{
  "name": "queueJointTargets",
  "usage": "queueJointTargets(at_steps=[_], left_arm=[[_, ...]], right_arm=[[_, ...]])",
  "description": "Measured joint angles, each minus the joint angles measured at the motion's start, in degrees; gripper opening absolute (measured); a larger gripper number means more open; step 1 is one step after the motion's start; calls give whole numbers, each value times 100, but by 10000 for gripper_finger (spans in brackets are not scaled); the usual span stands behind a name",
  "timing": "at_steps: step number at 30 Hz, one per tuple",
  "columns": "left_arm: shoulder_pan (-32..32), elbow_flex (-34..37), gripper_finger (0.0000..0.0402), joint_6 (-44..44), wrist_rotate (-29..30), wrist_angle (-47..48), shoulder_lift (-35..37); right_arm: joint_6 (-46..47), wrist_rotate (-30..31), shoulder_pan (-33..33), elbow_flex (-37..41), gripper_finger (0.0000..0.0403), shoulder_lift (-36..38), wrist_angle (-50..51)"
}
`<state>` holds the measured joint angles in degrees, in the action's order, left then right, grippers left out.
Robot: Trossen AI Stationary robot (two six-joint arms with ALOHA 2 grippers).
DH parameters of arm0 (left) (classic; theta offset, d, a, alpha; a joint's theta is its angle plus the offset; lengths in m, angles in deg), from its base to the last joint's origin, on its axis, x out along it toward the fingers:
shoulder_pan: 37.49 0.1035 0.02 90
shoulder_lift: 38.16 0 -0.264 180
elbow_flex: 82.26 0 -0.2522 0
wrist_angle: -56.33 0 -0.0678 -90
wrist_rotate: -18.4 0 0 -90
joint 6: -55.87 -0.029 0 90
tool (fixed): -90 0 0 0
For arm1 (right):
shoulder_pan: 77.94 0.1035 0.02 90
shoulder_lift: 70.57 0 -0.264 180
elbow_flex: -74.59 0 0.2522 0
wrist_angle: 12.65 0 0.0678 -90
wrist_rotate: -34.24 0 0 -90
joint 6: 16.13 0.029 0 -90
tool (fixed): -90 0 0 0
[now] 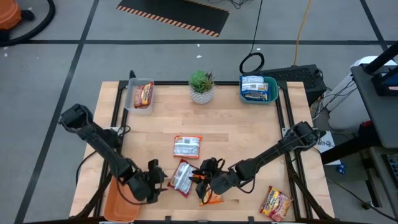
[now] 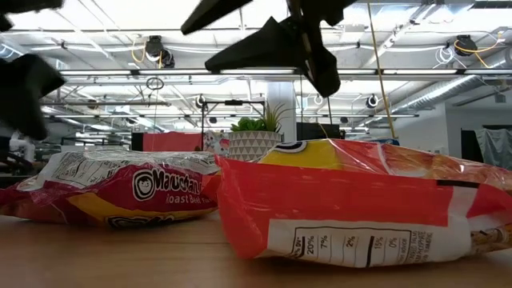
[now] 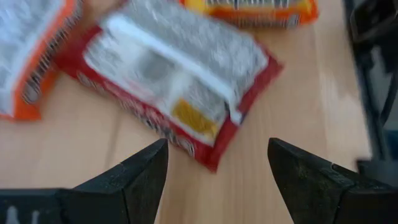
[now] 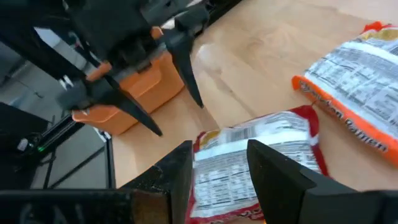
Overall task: Sort Maruchan noodles
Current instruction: Put the left red noodle pack into the transparent bin
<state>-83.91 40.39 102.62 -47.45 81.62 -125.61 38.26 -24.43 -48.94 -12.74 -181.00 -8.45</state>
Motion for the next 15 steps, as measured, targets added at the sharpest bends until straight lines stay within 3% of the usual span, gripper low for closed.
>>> queueJointTargets(at_steps=[9, 15], left_arm=[[-477, 2, 278, 135, 84, -653, -528], [-640, 2, 278, 106, 664, -673, -560]], right_arm=[[216, 1502, 433, -14, 146, -20, 36], [514, 1982, 686, -14, 146, -20, -99]])
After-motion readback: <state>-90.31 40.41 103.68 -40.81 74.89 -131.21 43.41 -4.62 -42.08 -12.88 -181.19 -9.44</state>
